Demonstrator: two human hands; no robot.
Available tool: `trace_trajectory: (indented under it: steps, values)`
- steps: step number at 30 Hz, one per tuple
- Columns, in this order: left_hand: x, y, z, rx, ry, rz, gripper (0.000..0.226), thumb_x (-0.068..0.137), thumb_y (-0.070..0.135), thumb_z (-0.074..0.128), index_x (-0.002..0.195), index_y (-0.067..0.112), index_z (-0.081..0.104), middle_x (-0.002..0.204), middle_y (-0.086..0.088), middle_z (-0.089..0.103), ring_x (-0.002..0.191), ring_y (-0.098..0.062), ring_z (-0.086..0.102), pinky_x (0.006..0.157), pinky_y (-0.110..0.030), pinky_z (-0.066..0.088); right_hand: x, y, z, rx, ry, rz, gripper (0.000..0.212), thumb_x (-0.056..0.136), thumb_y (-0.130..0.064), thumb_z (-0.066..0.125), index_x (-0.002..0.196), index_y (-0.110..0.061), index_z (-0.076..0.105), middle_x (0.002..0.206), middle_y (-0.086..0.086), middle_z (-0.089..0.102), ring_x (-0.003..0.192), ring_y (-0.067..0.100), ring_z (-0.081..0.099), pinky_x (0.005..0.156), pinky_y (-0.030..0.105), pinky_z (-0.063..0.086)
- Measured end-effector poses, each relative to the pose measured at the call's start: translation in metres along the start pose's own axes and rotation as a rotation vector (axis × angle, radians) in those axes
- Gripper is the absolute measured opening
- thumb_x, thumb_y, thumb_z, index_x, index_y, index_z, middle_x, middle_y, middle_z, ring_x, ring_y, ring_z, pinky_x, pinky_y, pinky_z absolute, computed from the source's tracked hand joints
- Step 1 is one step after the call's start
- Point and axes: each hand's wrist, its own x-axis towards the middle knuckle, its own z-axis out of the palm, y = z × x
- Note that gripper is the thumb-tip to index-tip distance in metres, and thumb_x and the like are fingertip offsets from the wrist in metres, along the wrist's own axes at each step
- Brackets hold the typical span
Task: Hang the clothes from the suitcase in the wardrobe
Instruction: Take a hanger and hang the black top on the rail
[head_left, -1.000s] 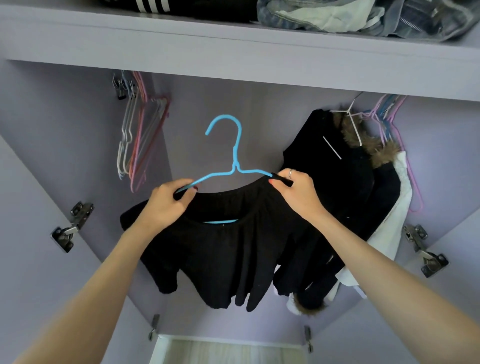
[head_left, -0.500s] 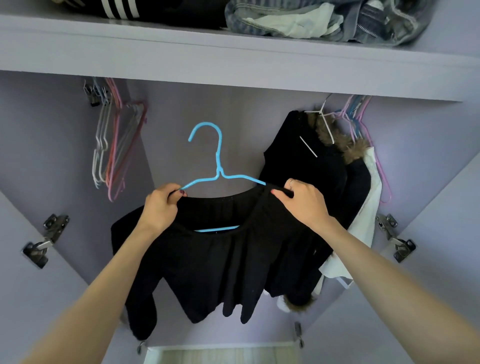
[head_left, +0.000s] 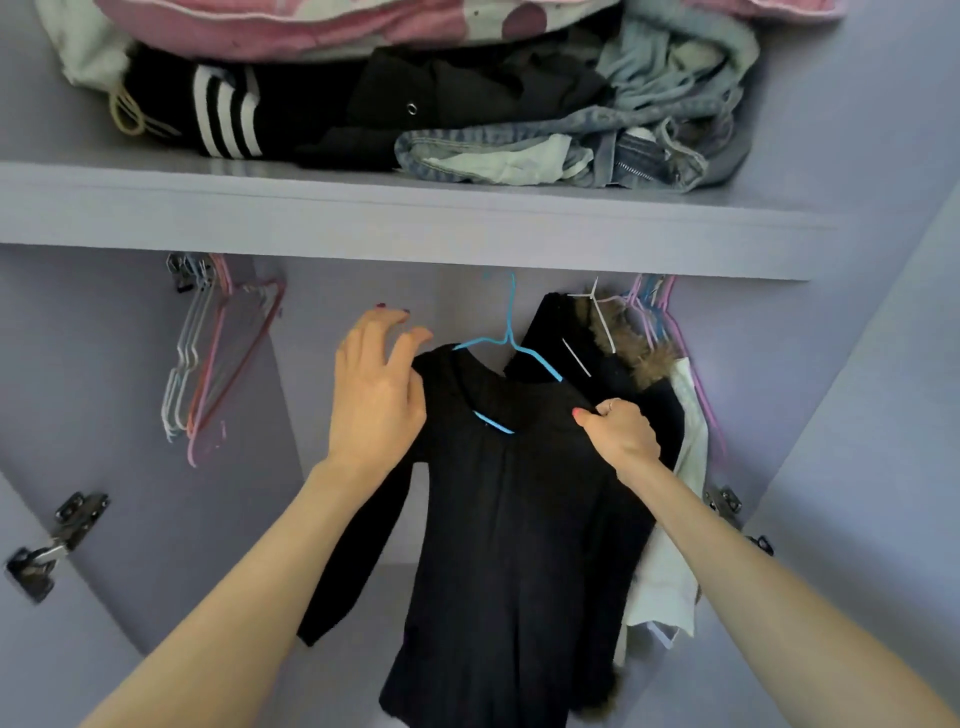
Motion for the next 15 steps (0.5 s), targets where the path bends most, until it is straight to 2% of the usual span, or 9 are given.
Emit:
trace_trajectory:
  steps: [3,6,8,15]
  values:
    - [0.021,0.015,0.003,0.098,0.086,0.092,0.05,0.078,-0.003,0.034,0.126,0.006,0.047,0.135,-0.023,0.043,0.132,-0.039,0.028,0.108,-0.057,0.028,0.007,-0.006,-0.007,0.178,0.001,0.011,0.015,0.094,-0.025,0.049,0.089,-0.013,0.056,0.084,0.001,0.055,0.087,0.024,0.054,0.078,0.034,0.044]
    - [0.045,0.023,0.007,0.212,0.063,0.096,0.061,0.082,0.003,0.035,0.142,0.013,0.031,0.149,-0.022,0.026,0.14,-0.042,0.015,0.113,-0.058,0.014,0.018,-0.018,-0.011,0.343,0.018,0.018,0.023,0.096,-0.017,0.046,0.112,-0.007,0.059,0.111,0.01,0.059,0.104,0.028,0.055,0.09,0.036,0.043]
    - [0.057,0.023,0.014,0.259,0.023,0.06,0.065,0.085,0.009,0.04,0.147,0.017,0.022,0.153,-0.021,0.015,0.141,-0.043,0.008,0.113,-0.059,0.009,0.026,-0.026,-0.01,0.403,0.035,0.029,0.026,0.097,-0.015,0.046,0.116,-0.004,0.058,0.121,0.014,0.058,0.114,0.031,0.053,0.096,0.038,0.042]
    - [0.062,0.01,0.035,0.351,0.013,0.056,0.08,0.086,0.026,0.052,0.15,0.022,0.004,0.155,-0.02,0.001,0.141,-0.042,-0.005,0.112,-0.059,0.001,0.058,-0.045,-0.001,0.52,0.031,0.105,0.032,0.097,-0.011,0.045,0.128,-0.004,0.051,0.13,0.016,0.053,0.119,0.031,0.05,0.092,0.033,0.042]
